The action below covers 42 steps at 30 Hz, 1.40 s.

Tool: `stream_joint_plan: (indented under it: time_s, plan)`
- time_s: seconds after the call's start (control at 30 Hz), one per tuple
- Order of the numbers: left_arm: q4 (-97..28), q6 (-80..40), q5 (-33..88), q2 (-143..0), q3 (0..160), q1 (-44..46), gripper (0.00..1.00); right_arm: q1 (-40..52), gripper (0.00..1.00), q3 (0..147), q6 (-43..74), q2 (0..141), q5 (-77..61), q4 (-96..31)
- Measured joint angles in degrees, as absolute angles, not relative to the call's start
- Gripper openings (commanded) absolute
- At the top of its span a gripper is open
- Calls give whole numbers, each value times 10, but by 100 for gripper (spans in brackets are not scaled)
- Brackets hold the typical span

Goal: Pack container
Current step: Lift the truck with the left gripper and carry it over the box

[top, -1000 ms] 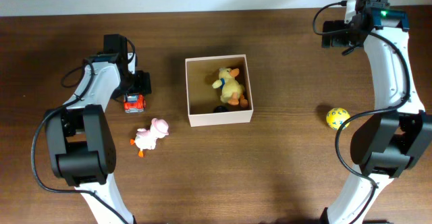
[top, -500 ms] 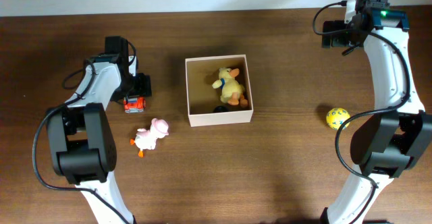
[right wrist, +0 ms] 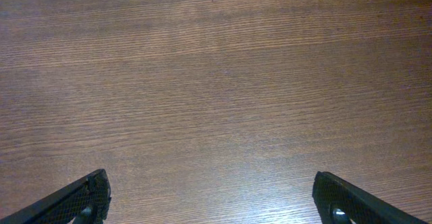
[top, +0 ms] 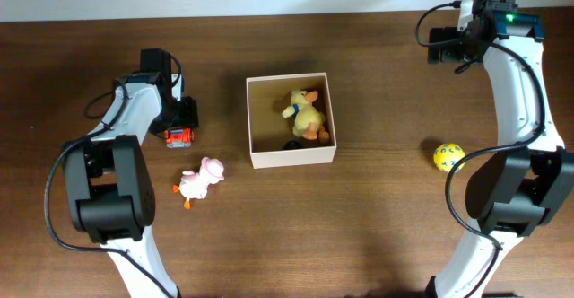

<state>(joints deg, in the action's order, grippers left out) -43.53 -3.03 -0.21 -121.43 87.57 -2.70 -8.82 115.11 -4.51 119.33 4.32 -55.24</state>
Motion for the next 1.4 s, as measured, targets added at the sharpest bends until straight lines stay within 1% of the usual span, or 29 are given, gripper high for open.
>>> stream_joint_plan:
  time_s: [0.17,0.3,0.37,0.47,0.53,0.67,0.87,1.1,1.4]
  plan:
    - [-436,-30,-18,-1215,929,-27,51,-88,99,1151,-45,1193,43,-552]
    - [-441,-30,-24,-1215,999,-27,50,-88,99,1151,-45,1193,43,-552]
    - [-452,-30,-23,-1215,1038,-27,48,-88,99,1151,-45,1193,43,-552]
    - [-482,-30,-9,-1215,1087,-24,42,-88,99,1151,-45,1193,43,-552]
    - [-499,-30,9,-1215,1117,-17,41,-88,99,1151,-45,1193,43,-552]
    - [-531,-31,46,-1215,1175,9,40,-88,99,1151,-45,1193,43,-552]
    - [-567,-31,74,-1215,1233,74,39,-88,99,1151,-45,1193,43,-552]
    - [-609,-47,86,-1215,1237,136,39,-88,99,1151,-45,1193,43,-552]
    - [-677,-104,88,-1215,1237,173,40,-88,99,1151,-45,1193,43,-552]
